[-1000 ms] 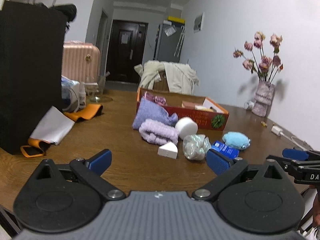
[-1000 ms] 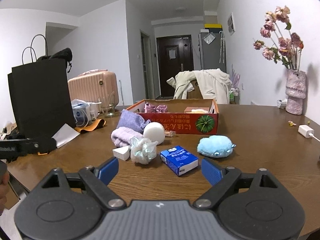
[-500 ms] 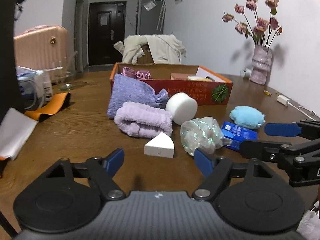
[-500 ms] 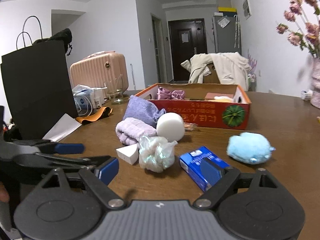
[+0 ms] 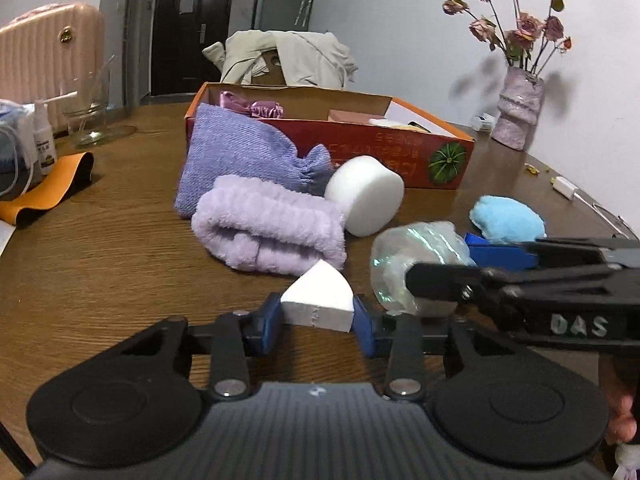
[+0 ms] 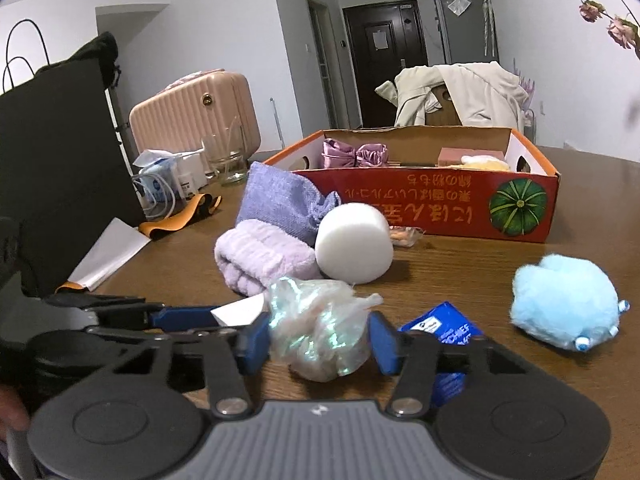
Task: Organize soft objects
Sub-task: 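Close the right gripper on the clear plastic bag while the left grips the white wedge sponge, then carry the bag and wedge sponge into the box and open both grippers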
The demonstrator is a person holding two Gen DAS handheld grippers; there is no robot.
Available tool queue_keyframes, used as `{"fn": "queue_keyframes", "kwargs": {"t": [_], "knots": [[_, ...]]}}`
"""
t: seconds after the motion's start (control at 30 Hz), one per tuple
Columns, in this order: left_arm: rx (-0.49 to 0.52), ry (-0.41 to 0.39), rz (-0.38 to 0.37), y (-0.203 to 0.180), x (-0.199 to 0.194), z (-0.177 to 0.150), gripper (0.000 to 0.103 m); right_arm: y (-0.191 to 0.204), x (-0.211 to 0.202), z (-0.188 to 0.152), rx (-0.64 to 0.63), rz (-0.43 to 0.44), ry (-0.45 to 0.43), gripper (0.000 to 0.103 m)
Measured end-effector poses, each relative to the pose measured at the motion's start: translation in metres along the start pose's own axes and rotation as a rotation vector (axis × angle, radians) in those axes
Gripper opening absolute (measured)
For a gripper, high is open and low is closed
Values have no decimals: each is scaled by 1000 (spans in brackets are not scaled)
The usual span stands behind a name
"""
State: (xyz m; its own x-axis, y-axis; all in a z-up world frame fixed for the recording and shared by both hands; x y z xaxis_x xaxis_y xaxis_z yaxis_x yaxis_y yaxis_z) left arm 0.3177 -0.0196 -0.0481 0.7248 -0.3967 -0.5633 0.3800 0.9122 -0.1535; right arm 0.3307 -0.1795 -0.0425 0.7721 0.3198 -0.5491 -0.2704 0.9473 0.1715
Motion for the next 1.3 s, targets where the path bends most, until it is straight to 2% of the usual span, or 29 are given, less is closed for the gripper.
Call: {"fn": "queue_keyframes", "kwargs": {"t": [0.17,0.37,0.93,1.1,1.3], "knots": [[8,-7,1,-4,-8,-1,33,2,-4,-2,10,10,7,38],[13,-48,10,-13,-36,-1,33,4,-32,-4,14,1,-18,37],[34,-232,31,-45,-134,0,34,10,-142,-9,2,-32,-192,37],[49,-298,30,-43,-144,20,34,3,-155,13,-9,-32,-246,37],[59,-319,-25,-28,-120,77,35,-20,-152,66,-14,0,-305,37]]}}
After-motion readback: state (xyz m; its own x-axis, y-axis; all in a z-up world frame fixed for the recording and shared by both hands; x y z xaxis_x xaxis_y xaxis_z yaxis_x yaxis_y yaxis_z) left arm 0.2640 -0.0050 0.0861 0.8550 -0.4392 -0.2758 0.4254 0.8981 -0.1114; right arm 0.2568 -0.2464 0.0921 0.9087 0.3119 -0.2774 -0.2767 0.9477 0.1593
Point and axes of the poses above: each gripper's, at about its wrist camera, not at the fingertips, and x roughly the way its jaws point, y to its left, z to its top, the point moved 5 cm from there along x, roughly the way its jaws point, and after that the axes turned 4 degrees about -z, right-handed, at the moved point
